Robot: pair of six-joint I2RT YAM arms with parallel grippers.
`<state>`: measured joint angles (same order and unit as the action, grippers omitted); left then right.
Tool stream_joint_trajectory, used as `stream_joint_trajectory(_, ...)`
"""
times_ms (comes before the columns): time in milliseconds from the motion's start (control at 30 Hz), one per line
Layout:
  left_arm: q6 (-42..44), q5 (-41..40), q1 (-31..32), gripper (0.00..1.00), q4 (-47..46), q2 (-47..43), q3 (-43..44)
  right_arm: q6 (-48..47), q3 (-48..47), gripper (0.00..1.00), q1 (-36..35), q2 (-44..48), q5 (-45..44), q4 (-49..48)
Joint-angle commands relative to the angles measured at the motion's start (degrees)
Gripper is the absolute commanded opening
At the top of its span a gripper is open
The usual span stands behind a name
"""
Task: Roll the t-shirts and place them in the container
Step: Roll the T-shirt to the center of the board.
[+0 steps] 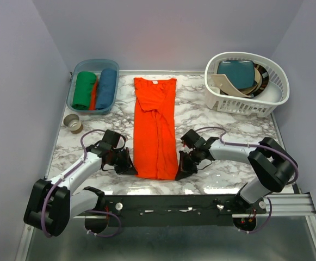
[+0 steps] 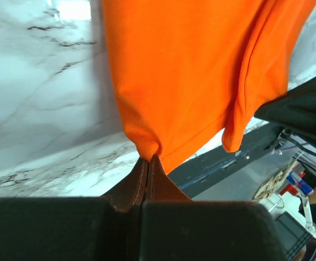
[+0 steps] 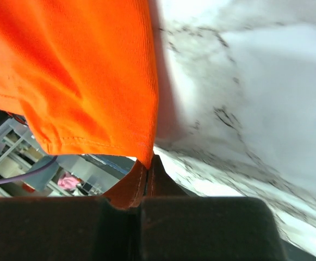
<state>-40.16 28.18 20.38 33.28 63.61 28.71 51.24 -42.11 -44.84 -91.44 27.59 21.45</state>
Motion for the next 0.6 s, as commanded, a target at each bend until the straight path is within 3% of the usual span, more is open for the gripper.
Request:
stream_joint_trajectory(0, 1.49, 4.33, 0.27, 0.00, -1.55, -1.04, 0.03, -3.95, 0.27, 0.01, 1.50, 2.49, -3.86, 7.20)
stream_joint_trajectory(567, 2.90, 2.67, -5.09, 0.00, -2.69, -0.42, 3.19, -10.11, -10.45, 0.00, 4.58, 0.91, -4.65, 7.11)
